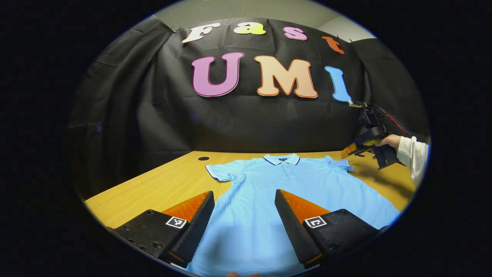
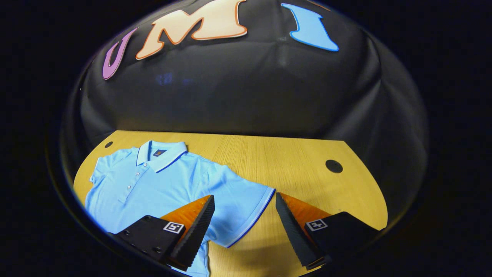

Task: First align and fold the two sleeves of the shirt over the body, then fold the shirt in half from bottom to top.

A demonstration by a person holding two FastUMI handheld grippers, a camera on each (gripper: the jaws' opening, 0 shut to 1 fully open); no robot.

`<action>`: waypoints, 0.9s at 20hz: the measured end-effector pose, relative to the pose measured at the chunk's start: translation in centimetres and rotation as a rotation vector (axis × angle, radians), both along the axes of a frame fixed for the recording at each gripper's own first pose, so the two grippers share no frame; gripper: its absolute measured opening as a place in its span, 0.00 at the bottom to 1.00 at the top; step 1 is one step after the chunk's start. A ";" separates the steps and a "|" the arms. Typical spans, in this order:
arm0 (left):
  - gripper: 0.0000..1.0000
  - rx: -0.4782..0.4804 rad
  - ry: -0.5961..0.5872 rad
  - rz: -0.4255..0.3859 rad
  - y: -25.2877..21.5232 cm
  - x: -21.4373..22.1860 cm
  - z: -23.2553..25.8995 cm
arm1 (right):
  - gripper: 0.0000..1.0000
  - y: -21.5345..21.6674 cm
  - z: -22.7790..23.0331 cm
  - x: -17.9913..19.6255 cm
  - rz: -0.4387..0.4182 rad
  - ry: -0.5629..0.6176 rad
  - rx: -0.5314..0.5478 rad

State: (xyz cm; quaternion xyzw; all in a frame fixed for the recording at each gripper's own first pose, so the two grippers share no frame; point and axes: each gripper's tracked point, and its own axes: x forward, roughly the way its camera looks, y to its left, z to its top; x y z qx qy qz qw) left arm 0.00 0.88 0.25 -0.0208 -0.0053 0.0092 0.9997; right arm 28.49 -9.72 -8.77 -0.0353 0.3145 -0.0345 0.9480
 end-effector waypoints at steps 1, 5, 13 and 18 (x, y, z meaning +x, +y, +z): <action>0.95 0.000 0.000 -0.002 0.0 0.0 0.1 | 0.98 -0.2 -0.6 0.1 -0.009 0.015 0.014; 0.95 0.002 0.008 -0.003 0.0 0.0 -0.1 | 0.89 -0.8 -2.3 0.5 -0.042 0.063 0.075; 0.95 0.003 0.017 -0.004 0.0 -0.1 0.0 | 0.48 -1.3 -3.8 0.4 -0.043 0.090 0.082; 0.95 0.008 0.027 -0.003 0.0 0.0 -0.1 | 0.25 -0.9 -3.7 0.5 -0.015 0.078 0.059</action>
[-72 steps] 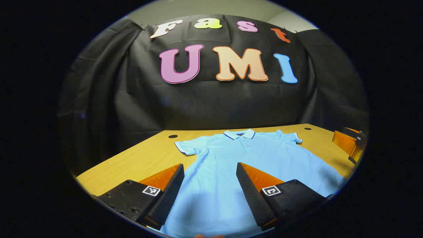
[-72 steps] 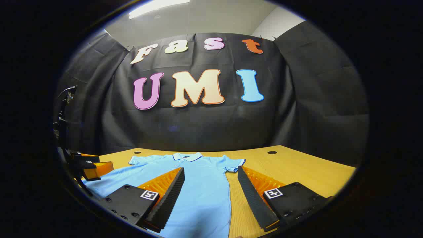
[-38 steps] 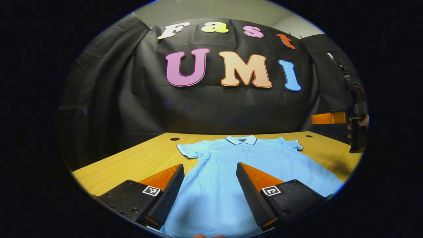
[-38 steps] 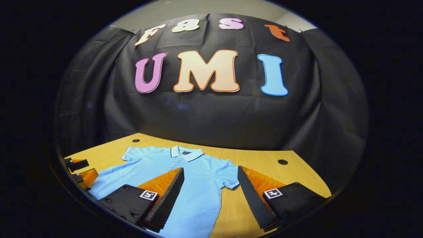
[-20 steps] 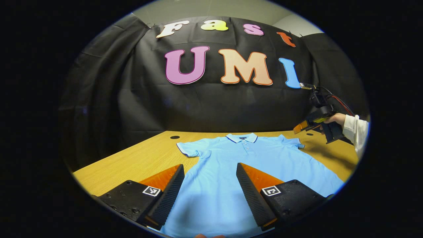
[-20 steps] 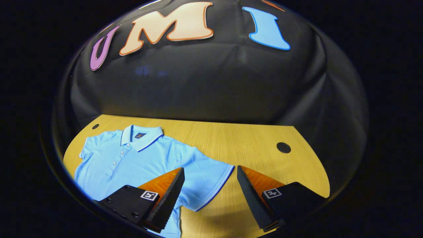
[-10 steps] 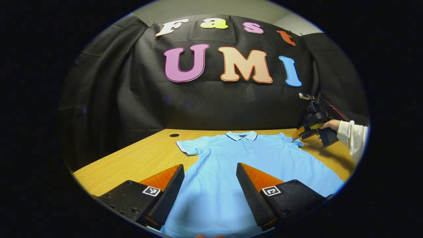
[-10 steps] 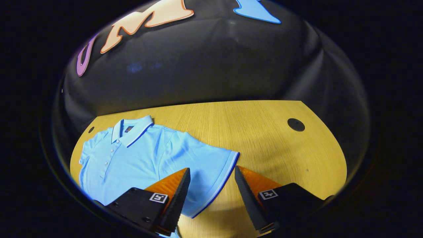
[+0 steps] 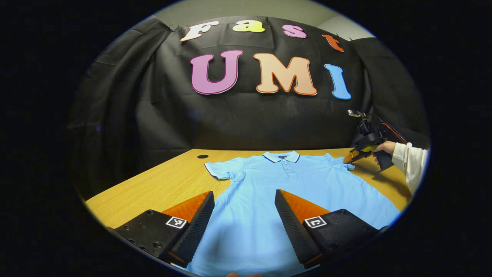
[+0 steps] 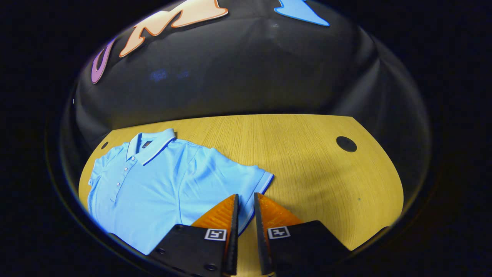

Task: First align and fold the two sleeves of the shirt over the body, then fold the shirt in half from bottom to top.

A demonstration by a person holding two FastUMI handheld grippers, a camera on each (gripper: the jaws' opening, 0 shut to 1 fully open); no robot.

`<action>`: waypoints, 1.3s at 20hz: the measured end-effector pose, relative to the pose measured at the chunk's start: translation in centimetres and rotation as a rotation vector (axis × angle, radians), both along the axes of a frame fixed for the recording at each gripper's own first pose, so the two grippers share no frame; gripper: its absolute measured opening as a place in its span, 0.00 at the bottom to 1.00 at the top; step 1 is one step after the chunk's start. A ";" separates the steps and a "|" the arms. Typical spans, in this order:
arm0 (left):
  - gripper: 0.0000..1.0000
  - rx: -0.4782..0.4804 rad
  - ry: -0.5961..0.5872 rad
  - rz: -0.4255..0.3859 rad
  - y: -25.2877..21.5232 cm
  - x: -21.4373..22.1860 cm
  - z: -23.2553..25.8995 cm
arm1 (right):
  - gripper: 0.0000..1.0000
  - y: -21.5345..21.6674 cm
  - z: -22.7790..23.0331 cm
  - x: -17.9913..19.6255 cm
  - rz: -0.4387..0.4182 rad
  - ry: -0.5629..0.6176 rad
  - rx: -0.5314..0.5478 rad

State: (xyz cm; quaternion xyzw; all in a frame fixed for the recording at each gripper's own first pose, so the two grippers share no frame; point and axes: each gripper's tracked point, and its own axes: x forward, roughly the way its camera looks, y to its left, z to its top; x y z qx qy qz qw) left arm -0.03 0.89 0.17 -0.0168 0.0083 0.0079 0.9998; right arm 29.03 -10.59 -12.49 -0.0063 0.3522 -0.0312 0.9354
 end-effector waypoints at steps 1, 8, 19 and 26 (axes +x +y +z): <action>0.95 0.000 0.000 0.000 0.0 0.0 -0.1 | 0.14 -0.1 0.0 0.0 0.011 -0.007 -0.021; 0.95 -0.003 -0.008 0.000 0.0 -0.1 0.1 | 0.02 0.5 2.3 0.6 -0.013 -0.055 -0.002; 0.95 -0.005 -0.013 -0.003 0.0 0.0 0.0 | 0.02 15.1 6.0 -0.4 0.227 -0.126 0.269; 0.95 -0.006 -0.016 -0.001 0.0 0.0 0.0 | 0.03 18.2 2.5 0.1 0.260 -0.105 0.236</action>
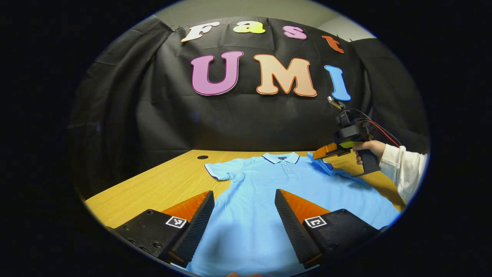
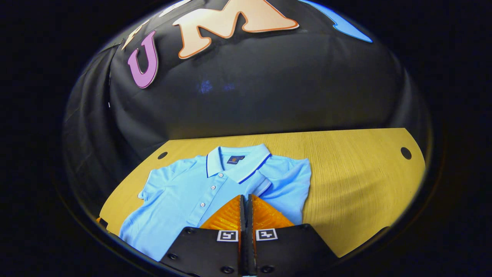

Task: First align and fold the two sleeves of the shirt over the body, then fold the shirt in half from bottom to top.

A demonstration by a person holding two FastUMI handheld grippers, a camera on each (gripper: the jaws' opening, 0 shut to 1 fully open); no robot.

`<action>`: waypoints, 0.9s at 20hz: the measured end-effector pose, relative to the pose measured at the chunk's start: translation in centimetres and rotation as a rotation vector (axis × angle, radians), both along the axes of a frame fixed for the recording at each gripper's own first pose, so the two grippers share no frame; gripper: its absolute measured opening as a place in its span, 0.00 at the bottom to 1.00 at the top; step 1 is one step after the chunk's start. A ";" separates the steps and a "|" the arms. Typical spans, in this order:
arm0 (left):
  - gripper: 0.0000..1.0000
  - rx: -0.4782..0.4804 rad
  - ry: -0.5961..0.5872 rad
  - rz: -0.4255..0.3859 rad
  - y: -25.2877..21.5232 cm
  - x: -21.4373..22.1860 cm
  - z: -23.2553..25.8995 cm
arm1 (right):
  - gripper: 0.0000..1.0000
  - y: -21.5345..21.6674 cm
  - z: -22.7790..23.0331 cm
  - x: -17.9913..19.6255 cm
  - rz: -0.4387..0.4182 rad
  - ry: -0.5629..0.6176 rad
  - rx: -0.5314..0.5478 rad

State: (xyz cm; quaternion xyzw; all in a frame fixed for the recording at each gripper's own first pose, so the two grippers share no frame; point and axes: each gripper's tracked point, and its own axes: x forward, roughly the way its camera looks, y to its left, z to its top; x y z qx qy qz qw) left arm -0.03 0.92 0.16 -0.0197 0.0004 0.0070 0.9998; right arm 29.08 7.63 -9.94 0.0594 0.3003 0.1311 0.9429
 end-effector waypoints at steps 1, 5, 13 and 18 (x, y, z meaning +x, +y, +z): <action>0.95 0.000 -0.002 0.000 0.0 0.0 -0.1 | 0.03 0.3 -0.1 -0.3 0.009 0.011 0.015; 0.95 -0.008 -0.029 0.009 0.1 -0.1 0.3 | 0.16 1.8 0.3 -1.2 0.062 0.015 0.064; 0.95 -0.012 -0.035 -0.041 -0.3 0.0 0.1 | 0.97 2.7 4.0 -5.8 0.101 -0.067 0.118; 0.95 0.012 0.016 -0.101 -0.5 0.7 0.4 | 0.97 1.3 7.4 -12.0 0.128 -0.202 0.091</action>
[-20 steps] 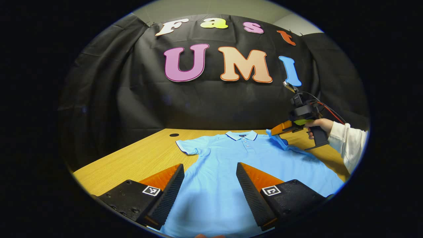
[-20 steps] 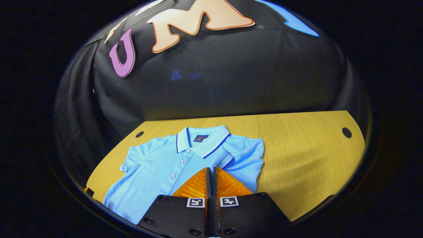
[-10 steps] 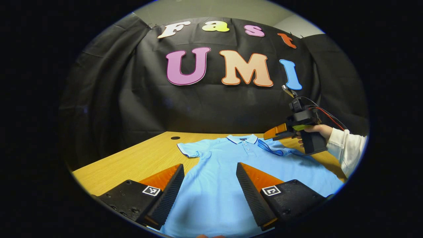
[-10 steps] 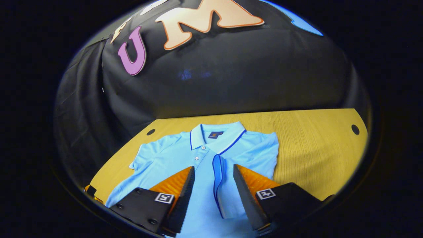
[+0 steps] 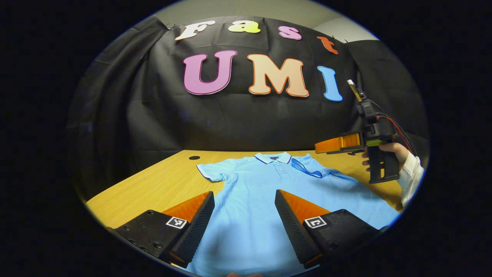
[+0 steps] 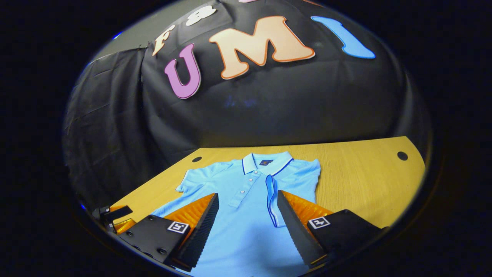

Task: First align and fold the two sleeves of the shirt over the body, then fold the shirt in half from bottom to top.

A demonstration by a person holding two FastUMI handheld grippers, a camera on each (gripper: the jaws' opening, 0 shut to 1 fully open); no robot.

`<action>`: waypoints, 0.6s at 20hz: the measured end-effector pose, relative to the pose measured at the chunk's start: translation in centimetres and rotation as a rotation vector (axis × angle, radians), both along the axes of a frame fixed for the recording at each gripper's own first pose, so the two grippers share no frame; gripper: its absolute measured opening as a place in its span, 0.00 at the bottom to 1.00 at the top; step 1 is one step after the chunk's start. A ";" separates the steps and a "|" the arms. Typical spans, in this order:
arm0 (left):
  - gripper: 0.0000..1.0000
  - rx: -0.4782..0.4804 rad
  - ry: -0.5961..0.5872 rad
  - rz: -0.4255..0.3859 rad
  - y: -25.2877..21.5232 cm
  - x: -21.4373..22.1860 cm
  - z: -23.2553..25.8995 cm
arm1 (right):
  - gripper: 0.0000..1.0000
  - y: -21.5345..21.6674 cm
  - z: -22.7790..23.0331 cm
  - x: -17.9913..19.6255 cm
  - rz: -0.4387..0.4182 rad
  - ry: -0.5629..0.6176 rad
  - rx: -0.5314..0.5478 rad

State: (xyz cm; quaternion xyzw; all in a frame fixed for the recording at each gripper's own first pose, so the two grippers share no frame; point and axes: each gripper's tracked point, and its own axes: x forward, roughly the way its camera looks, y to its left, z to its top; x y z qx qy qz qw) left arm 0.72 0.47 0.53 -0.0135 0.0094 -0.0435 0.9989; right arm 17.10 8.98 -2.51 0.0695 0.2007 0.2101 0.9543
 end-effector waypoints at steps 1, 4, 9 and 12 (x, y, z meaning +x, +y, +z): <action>0.95 0.014 0.010 -0.016 -0.1 0.2 0.3 | 0.97 -0.1 0.7 -1.4 0.001 -0.016 0.014; 0.94 0.061 0.016 -0.063 -0.2 1.1 1.9 | 0.97 -0.9 2.2 -4.2 -0.001 -0.066 0.015; 0.94 -0.011 0.059 -0.120 0.1 4.3 4.5 | 0.97 -2.2 3.1 -8.8 -0.003 -0.106 -0.009; 0.94 -0.087 0.091 -0.101 2.4 7.6 6.2 | 0.97 -3.7 3.5 -11.2 -0.032 -0.140 -0.040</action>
